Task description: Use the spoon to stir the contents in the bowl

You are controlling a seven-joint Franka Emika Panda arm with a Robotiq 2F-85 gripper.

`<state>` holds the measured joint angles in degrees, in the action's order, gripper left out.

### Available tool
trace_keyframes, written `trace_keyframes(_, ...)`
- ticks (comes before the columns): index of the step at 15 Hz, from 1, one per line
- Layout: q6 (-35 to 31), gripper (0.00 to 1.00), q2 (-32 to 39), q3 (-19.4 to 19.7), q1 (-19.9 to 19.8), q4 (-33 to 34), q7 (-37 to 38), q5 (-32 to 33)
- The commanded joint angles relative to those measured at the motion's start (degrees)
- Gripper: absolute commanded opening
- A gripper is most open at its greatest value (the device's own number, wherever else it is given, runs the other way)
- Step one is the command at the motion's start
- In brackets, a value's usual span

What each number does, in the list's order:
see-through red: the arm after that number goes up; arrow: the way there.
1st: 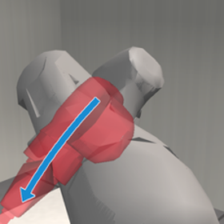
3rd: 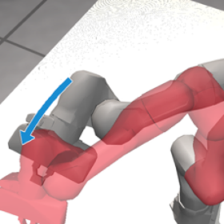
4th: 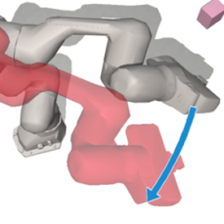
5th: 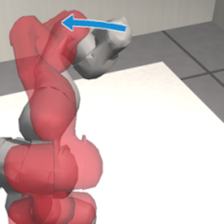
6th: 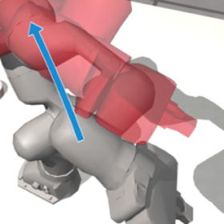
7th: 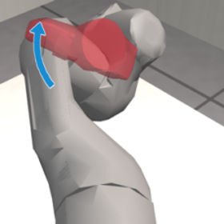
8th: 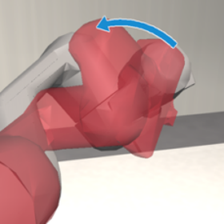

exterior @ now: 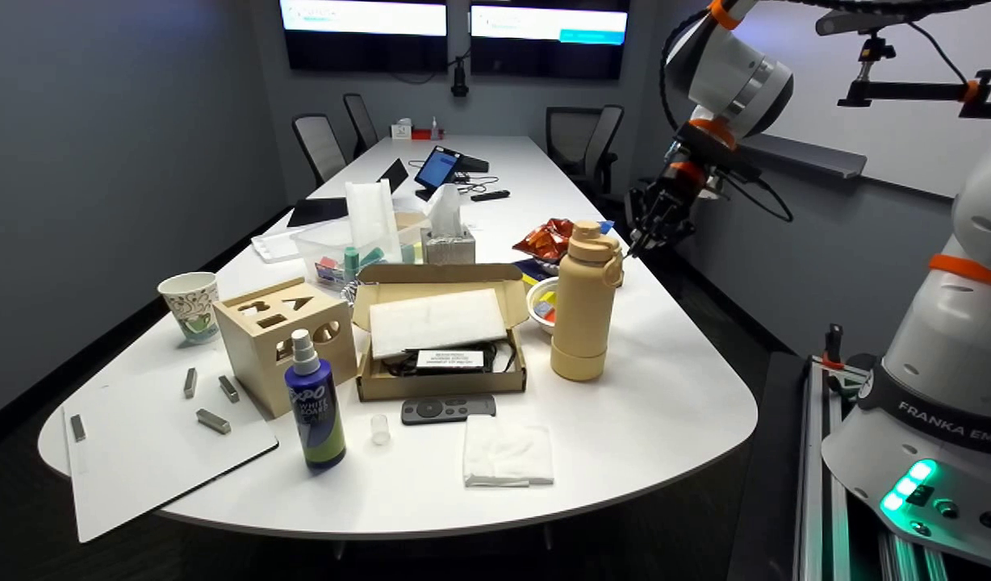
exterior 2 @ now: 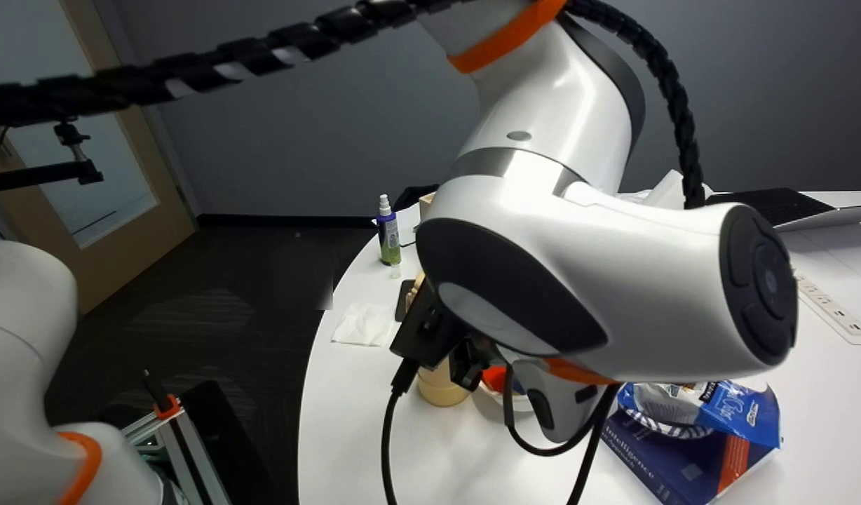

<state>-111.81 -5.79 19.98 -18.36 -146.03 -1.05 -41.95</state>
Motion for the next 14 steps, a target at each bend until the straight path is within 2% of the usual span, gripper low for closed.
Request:
trace_keyframes(1, 6.27, 0.01, 1.49, 0.97, -1.06, 1.54, 1.24, -1.6)
trace_keyframes(6, 10.46, 0.01, 3.0, 1.89, -2.16, 1.75, 2.48, -1.8)
trace_keyframes(9, 7.84, 0.01, 2.18, 1.48, -2.4, 0.74, 5.1, -1.32)
trace_keyframes(14, 4.12, 0.01, 1.39, 1.2, -2.2, -0.11, 2.82, -3.52)
